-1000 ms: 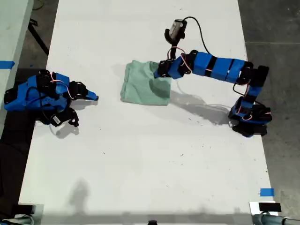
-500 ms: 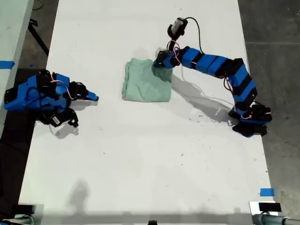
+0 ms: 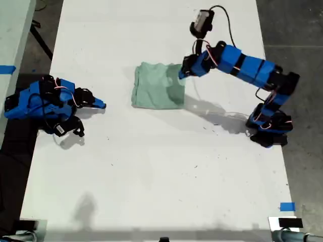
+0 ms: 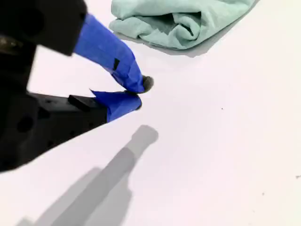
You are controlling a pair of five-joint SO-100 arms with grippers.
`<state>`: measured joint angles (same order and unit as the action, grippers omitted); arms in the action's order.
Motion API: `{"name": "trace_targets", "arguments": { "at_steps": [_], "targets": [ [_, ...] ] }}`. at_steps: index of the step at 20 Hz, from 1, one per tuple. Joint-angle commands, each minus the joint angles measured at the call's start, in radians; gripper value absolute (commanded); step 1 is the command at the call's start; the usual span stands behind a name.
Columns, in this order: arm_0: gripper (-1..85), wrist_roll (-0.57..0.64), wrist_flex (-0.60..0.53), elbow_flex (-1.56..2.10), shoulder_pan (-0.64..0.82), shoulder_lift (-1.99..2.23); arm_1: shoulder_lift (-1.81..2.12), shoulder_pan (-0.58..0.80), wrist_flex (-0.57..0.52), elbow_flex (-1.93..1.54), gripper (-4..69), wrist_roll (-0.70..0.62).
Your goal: Fold t-shirt
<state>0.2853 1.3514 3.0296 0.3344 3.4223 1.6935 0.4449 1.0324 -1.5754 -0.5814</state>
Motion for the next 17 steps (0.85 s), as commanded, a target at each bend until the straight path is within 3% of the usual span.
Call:
{"name": "trace_targets", "arguments": {
  "at_steps": [1,5,7,8,11,12,13,16,17],
  "targets": [
    [3.0,-0.002,0.003,-0.005,-0.008,0.0,0.626,-0.054,-0.04,-0.588,-1.1,0.181],
    [3.0,-0.002,0.003,-0.005,-0.008,0.0,1.246,-0.169,0.048,-1.109,-1.1,0.445],
    [3.0,-0.002,0.003,-0.005,-0.008,0.0,1.532,-0.215,0.156,-1.282,-1.1,0.588],
    [3.0,-0.002,0.003,-0.005,-0.008,0.0,1.732,-0.236,0.264,-1.371,-1.1,0.658],
    [3.0,0.0,0.003,-0.005,-0.008,0.0,1.738,-0.29,0.212,-1.479,-0.1,0.735],
    [3.0,0.0,0.003,-0.005,-0.008,0.0,1.738,-0.279,0.212,-1.479,1.4,0.703],
    [3.1,0.0,0.003,-0.005,-0.008,0.0,1.738,-0.27,0.212,-1.479,1.5,0.578],
    [3.1,0.0,0.003,-0.005,-0.008,0.0,1.74,-0.284,0.207,-1.479,1.4,-0.028],
    [3.1,0.0,0.003,-0.005,-0.008,0.0,1.741,-0.285,0.209,-1.479,1.1,-0.025]
  ]
}}
